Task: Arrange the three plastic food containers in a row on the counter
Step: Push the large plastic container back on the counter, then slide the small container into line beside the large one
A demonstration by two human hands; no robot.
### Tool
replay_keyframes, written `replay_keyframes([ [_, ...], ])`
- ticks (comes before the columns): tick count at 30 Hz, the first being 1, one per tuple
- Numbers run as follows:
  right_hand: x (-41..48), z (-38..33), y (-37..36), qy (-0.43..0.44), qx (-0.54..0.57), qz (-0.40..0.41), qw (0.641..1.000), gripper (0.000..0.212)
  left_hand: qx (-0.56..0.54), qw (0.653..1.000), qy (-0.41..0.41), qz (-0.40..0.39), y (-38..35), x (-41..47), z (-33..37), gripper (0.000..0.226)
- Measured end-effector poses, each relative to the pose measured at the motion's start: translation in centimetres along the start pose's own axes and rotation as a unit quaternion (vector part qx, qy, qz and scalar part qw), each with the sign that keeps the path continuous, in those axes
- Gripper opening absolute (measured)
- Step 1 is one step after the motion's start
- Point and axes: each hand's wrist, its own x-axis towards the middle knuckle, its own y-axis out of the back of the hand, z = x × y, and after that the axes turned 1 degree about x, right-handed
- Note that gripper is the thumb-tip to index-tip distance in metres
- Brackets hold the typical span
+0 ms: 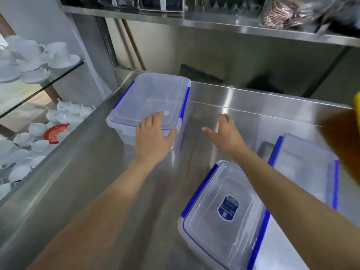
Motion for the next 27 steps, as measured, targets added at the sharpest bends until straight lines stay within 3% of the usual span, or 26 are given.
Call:
replay_keyframes([
  [3,-4.0,2.6,1.9,-0.035,0.019,0.036,0.999,0.060,-0.053,0.994,0.022,-0.092,-1.2,-2.6,2.3,0.052],
  [8,-11.2,6.1,3.6,-0.089,0.023,0.098,0.991,0.051,-0.139,0.958,0.070,-0.241,-3.1,-6.7,4.5,0.064],
  [12,-15.4,7.3,3.3,-0.137,0.035,0.113,0.984,0.053,-0.221,0.922,0.157,-0.276,-3.2,-8.6,5.4,0.071],
  [16,-18.6,7.7,2.7,-0.225,0.016,0.062,0.972,0.067,-0.287,0.874,0.213,-0.330,-2.9,-10.5,5.9,0.055],
  [19,-19.8,7.6,2.0,-0.232,0.073,-0.003,0.970,0.066,-0.338,0.834,0.229,-0.370,-2.4,-11.4,5.8,0.041],
  [23,-19.8,8.0,0.6,-0.175,0.155,0.008,0.972,0.065,-0.383,0.809,0.281,-0.346,-2.3,-12.3,5.7,0.067],
  [27,-19.2,7.6,0.1,-0.147,0.214,0.062,0.964,0.062,-0.380,0.834,0.316,-0.245,-2.4,-13.6,6.7,0.045],
])
